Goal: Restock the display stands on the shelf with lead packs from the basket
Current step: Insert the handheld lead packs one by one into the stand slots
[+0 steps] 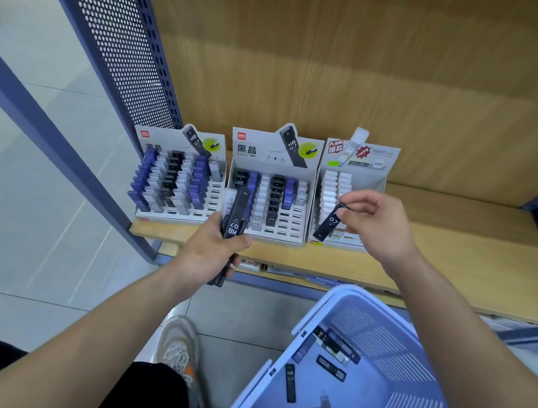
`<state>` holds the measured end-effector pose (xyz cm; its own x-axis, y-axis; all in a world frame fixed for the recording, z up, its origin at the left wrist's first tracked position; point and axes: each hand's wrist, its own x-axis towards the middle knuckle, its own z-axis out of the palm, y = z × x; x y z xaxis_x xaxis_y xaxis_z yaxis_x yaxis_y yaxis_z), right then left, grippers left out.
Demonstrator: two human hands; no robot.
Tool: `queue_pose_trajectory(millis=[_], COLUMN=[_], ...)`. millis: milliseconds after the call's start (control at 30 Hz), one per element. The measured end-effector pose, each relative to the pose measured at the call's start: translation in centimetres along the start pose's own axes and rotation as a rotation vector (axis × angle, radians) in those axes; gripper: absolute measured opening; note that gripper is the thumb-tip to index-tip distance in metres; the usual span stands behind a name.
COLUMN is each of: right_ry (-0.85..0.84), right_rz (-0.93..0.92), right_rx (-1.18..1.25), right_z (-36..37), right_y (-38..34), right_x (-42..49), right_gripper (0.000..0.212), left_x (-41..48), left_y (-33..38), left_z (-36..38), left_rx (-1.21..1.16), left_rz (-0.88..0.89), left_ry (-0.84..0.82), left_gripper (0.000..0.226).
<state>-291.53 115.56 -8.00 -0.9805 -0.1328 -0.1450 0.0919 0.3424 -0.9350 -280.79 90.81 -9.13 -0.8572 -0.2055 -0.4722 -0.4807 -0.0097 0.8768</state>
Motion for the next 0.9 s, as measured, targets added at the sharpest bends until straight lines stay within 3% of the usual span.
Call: queue_pose_trajectory(millis=[167,400,900], right_ry=[0.009,-0.188,-0.162], right_rz=[-0.03,-0.158,-0.233], right_rx=[-0.17,-0.311,-0.423], right_z=[1.4,7.7,9.9], right_y=[1.4,2.5,4.6], right_x=[1.5,3.2,4.9], right_gripper=[0.011,0.017,0.016], left_x=[0.7,1.6,2.2], left_y=[-0.8,-1.6,-1.7], left_z=[-1.3,-1.8,-2.6], left_rx=[0.004,0.033,0.022], left_rz=[-0.017,-0.043,-0.063], left_ry=[0.041,0.038,0.031], left_gripper=[0.018,0.018,0.018])
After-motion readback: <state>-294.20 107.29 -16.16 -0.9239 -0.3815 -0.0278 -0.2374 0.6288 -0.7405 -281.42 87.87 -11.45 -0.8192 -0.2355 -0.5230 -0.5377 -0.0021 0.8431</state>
